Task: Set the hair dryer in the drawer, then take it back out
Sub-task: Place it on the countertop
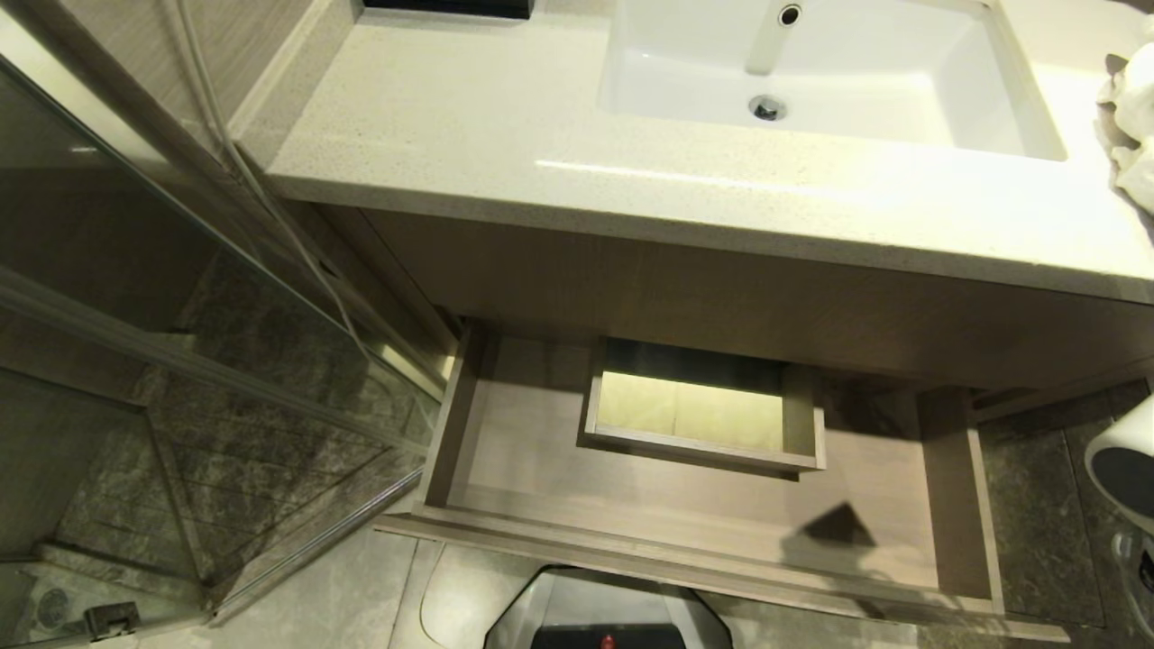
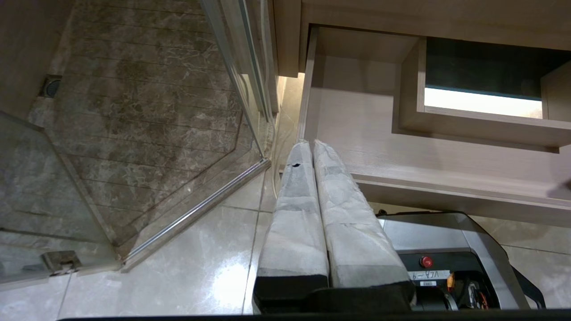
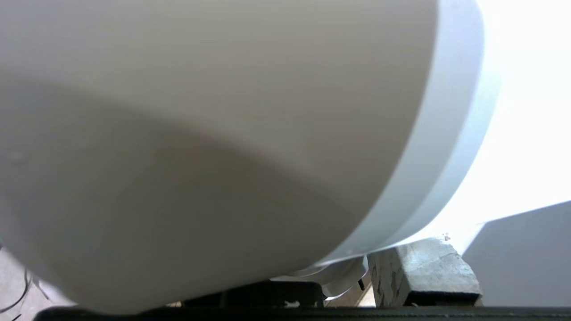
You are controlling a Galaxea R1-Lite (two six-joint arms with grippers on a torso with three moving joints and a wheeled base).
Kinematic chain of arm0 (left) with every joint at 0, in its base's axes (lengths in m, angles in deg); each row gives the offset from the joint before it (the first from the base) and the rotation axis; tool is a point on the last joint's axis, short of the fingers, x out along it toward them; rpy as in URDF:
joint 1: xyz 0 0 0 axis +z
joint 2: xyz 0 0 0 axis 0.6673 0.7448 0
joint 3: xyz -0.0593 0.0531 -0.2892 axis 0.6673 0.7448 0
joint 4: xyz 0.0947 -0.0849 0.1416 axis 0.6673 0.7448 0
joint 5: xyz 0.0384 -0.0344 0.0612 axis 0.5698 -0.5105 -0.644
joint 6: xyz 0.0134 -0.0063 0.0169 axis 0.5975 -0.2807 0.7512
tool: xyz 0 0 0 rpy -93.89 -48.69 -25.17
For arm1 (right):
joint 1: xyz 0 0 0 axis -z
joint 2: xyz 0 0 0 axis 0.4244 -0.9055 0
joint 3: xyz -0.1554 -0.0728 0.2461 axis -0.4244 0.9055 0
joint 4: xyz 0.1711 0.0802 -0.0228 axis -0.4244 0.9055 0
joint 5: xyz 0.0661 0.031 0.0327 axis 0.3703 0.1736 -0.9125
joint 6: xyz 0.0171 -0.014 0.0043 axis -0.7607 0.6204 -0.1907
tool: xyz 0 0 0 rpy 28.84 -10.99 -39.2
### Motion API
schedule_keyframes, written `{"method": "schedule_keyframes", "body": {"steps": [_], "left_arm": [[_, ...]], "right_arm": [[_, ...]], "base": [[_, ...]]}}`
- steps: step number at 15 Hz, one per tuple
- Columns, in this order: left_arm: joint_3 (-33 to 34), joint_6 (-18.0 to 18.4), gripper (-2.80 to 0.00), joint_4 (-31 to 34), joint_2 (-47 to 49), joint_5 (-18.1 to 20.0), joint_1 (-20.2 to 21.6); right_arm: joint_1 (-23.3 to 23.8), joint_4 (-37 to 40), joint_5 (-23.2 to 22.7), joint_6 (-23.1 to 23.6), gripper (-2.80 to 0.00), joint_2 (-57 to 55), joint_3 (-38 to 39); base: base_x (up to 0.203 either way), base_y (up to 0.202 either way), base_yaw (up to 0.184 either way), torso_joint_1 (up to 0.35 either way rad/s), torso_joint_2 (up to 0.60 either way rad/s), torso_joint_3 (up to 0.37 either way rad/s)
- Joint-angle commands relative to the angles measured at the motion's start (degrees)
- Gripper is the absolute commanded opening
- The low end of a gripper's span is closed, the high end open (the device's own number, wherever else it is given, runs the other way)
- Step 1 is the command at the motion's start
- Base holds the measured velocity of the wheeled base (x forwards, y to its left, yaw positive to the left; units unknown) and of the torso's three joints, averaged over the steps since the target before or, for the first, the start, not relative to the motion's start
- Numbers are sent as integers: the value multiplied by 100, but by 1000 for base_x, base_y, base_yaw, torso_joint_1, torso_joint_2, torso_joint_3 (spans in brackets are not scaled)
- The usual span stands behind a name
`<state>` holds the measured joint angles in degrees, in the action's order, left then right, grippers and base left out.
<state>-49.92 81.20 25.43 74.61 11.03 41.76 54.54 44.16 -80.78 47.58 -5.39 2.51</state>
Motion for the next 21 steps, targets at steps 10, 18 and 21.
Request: {"method": "schedule_keyframes", "body": {"steps": [10,18,21], "left_arm": [[9,0,-280,-3,0,-1,1],[9,0,-280,-3,0,-1,1],[9,0,-280,-3,0,-1,1]], "right_arm": [[2,19,-6,25,-280,46,62],[-34,25,-179,25,-280,153,161],[-42,74,-507,33,-280,162,177]], "base": [[0,0,0,156,-290,-130],[0,0,0,3,-4,-3],[0,2,-95,1,3,0]]}}
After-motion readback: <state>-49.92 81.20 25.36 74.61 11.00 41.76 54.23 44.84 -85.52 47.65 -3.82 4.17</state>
